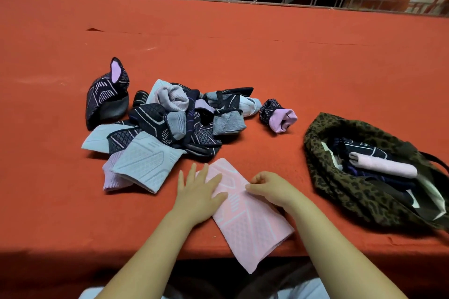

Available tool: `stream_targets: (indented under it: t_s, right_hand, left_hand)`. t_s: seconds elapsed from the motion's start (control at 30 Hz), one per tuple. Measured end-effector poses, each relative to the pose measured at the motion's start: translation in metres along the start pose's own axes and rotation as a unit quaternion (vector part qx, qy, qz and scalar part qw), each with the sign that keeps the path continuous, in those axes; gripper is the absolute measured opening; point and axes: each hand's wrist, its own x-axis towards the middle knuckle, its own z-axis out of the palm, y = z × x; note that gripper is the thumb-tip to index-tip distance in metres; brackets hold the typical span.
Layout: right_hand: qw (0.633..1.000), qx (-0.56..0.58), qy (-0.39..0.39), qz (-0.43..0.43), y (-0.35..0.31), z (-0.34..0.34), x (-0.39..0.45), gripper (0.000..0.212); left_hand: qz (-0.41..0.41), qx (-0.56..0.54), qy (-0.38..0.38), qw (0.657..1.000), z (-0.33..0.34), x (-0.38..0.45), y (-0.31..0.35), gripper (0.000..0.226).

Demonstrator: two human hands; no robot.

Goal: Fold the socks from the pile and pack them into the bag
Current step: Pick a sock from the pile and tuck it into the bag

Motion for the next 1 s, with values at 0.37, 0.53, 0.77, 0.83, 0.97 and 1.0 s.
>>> stream_targets:
  t_s: [0.37,0.53,0.77,0.83,0.97,1.0]
  right_hand:
    - [0.952,0.269,0.065,-0.131,-0.031,0.005,-0.031,0.014]
    - [0.935,0.302,0.104,-0.153,-0.035,-0.012,-0.043,0.030]
    - [0.899,0.385,0.063,-0.199,-0.019,-0.028,-0.060,0.020]
    - [0.897,0.393,0.055,-0.195,-0.015,-0.032,-0.063,0.031]
    - [0.897,0.387,0.135,-0.168,-0.008,-0.035,-0.065,0.030]
    - [0.899,0.377,0.154,-0.160,-0.006,-0.036,-0.066,0.032]
  left_hand:
    - [-0.061,-0.315,0.036,0.946,-0.016,-0.030,-0.002,0.053]
    - [-0.044,-0.572,0.020,0.819,-0.034,-0.034,0.022,0.037]
    - [-0.076,-0.657,-0.170,0.731,-0.046,-0.031,0.035,0.029]
    - [-0.047,-0.706,-0.145,0.691,-0.045,-0.030,0.043,0.036]
    - [-0.004,-0.733,-0.018,0.680,-0.051,-0.023,0.051,0.057]
    - [0.006,-0.733,0.001,0.680,-0.052,-0.021,0.050,0.058]
